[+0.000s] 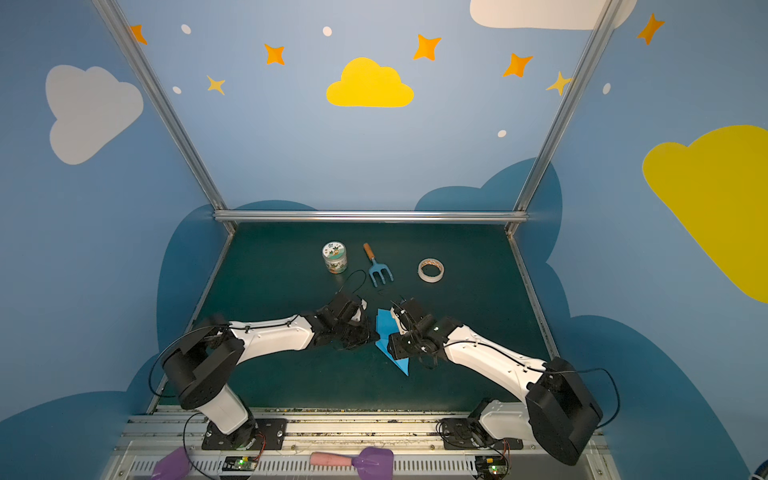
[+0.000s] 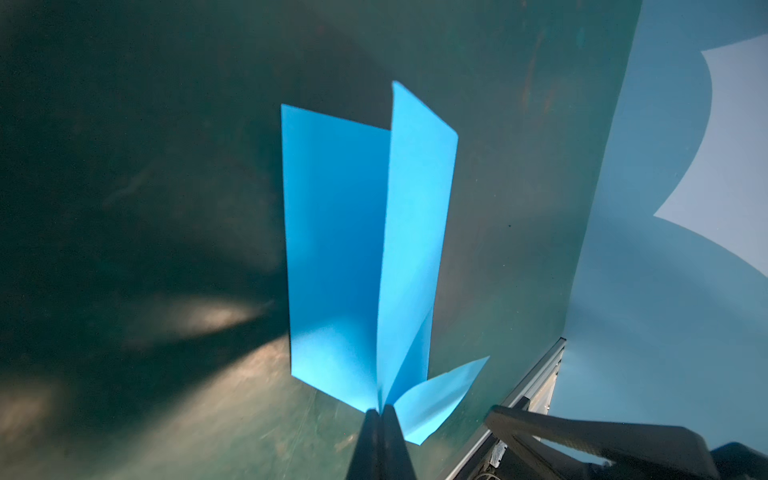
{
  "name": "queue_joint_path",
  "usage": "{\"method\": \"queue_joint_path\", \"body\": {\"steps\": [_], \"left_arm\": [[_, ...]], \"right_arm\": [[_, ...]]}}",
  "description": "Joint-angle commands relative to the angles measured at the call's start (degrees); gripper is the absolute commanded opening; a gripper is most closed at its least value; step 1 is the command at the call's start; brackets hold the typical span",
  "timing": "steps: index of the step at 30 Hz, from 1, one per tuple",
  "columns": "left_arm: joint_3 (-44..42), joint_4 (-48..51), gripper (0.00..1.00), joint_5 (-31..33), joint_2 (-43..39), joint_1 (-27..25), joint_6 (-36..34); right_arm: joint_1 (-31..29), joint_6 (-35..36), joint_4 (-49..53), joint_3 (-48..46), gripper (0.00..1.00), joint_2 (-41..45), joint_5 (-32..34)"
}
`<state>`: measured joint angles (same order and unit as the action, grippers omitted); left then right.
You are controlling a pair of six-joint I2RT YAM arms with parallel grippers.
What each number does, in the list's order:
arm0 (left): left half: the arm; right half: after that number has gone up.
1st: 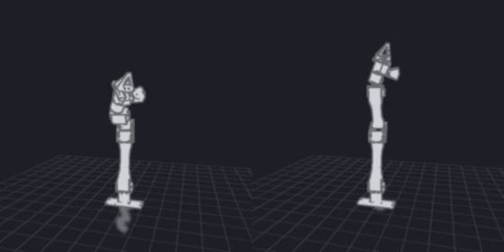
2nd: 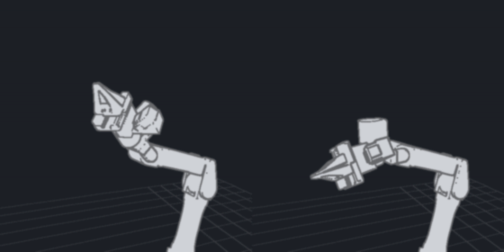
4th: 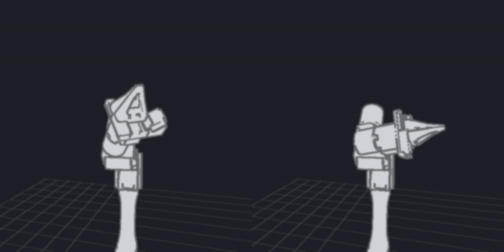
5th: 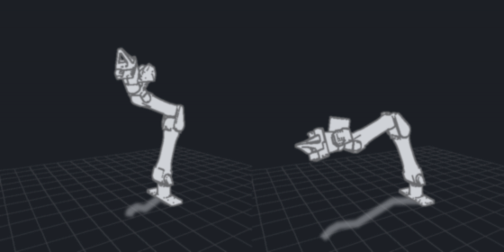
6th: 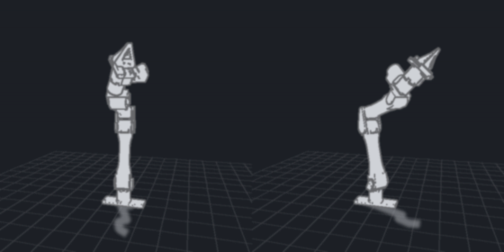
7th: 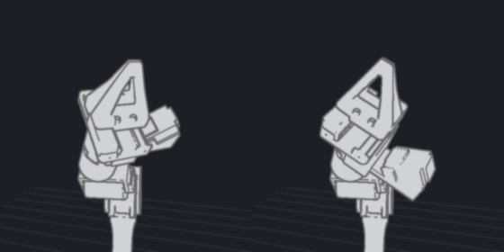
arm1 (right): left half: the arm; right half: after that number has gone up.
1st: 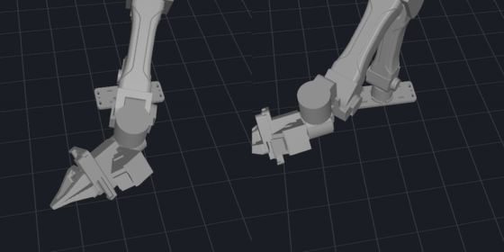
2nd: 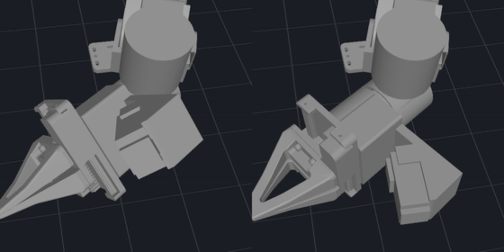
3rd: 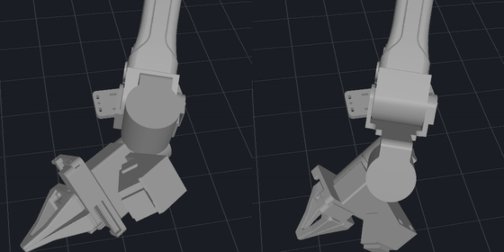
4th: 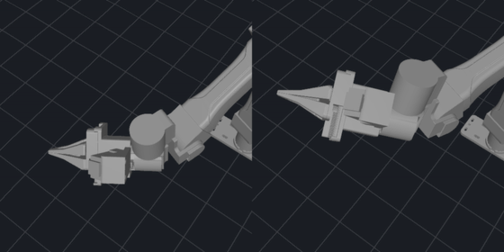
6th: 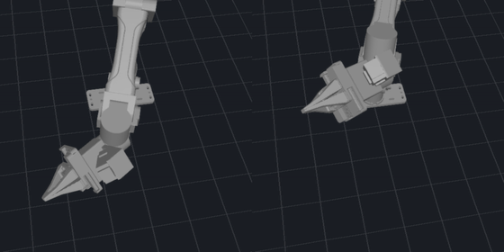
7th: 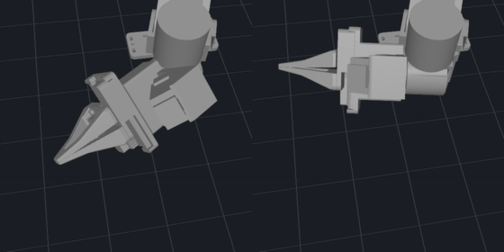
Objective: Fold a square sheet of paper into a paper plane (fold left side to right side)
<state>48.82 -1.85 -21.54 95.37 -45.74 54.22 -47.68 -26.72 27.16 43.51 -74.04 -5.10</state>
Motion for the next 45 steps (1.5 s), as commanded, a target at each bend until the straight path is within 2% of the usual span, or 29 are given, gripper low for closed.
{"method": "queue_joint_path", "body": {"steps": [1, 12, 26, 30, 37, 42, 45], "left_arm": [[-1.25, 1.45, 0.04, 2.07, -2.01, -0.21, 2.90], [-1.18, 1.23, 0.04, 2.74, -2.65, -0.23, 5.15], [-2.85, -1.51, 0.04, 2.79, -5.29, -0.24, 11.76], [-2.74, -0.85, 0.04, 3.24, -6.16, -0.23, 11.87], [-2.98, -0.53, 0.03, 4.01, -6.23, -0.23, 11.78], [-3.38, -0.11, 0.04, 4.83, -6.40, -0.25, 11.63], [-3.88, 0.09, 0.04, 5.53, -6.68, -0.32, 11.79]], "right_arm": [[-2.07, 0.42, -0.36, 0.25, 0.50, -1.33, 3.23], [-8.66, 1.52, 0.43, 4.18, 0.52, -5.90, 10.86], [-14.20, -1.57, 0.53, 6.55, 0.51, -13.32, 22.95], [-15.06, -2.16, 0.17, 6.33, 0.47, -14.88, 23.74], [-15.77, -3.30, 0.24, 5.23, 0.36, -14.75, 23.99], [-16.35, -4.19, 1.24, 4.83, 0.34, -13.69, 23.31], [-16.89, -5.00, 1.95, 4.67, 0.30, -13.33, 23.12]]}}
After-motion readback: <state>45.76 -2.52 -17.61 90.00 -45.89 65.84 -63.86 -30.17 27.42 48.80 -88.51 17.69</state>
